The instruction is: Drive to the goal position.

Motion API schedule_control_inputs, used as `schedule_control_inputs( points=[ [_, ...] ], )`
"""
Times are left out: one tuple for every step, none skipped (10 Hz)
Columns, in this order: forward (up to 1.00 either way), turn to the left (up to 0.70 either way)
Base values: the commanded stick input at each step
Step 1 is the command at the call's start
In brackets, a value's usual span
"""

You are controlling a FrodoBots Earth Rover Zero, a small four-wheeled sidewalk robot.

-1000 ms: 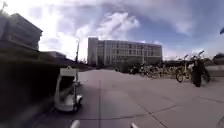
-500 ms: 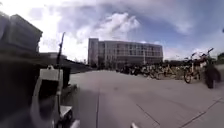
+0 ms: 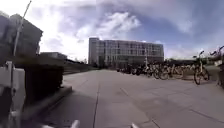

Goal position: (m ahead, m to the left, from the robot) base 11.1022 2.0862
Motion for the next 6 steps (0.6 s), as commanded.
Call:
schedule_control_inputs(
  points=[
    [1.0,0.0],
    [1.0,0.0],
    [1.0,0.0],
    [1.0,0.0],
    [1.0,0.0],
    [1.0,0.0]
  ],
)
